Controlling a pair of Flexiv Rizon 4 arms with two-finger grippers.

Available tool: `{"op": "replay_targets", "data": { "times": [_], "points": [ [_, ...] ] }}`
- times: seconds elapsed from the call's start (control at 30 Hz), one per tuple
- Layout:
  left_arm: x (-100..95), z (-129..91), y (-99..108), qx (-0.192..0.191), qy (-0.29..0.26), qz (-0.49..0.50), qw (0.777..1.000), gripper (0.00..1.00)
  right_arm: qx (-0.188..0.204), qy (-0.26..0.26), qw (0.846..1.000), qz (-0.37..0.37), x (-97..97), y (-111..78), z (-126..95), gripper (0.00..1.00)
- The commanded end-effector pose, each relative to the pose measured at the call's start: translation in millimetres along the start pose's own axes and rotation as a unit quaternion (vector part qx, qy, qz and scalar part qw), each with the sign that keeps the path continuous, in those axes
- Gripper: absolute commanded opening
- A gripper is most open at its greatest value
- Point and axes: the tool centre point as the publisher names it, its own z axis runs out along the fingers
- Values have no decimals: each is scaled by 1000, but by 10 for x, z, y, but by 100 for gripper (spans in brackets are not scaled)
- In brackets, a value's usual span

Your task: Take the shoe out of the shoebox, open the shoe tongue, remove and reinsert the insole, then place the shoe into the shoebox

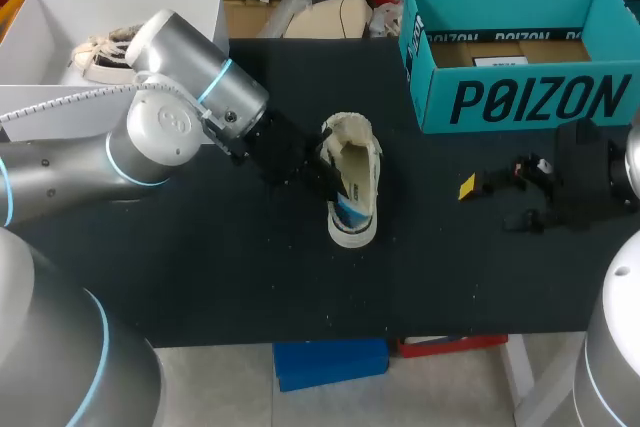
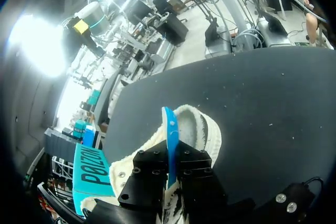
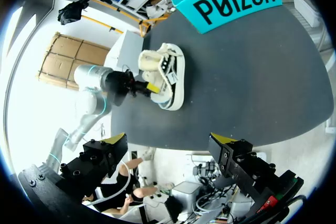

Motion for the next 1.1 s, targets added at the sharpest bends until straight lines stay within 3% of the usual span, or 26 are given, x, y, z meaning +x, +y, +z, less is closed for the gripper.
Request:
{"op": "replay_targets", "data": {
  "times": [0.03, 0.57, 0.6, 0.63, 0.67, 0.87, 1.1],
  "points": [
    [-17, 69, 55, -13, 2, -3, 1000, 0, 0, -1, 1000, 0, 5, 4, 1, 100],
    [90, 222, 93, -73, 124, 61, 988, 0, 0, -1, 1000, 0, 5, 4, 1, 100],
    [93, 226, 86, -73, 125, 61, 988, 22, 0, -1, 1000, 0, 5, 4, 1, 100],
    [89, 226, 73, -72, 125, 61, 988, 82, 0, -1, 1000, 0, 5, 4, 1, 100],
    [70, 212, 55, -72, 121, 62, 988, 100, 0, -1, 1000, 0, 5, 4, 1, 100],
    [-109, 20, -69, -55, 98, 59, 992, 100, 0, -1, 1000, 0, 5, 4, 1, 100],
    [-361, -133, -245, -70, 98, 93, 988, 100, 0, -1, 1000, 0, 5, 4, 1, 100]
  ]
}}
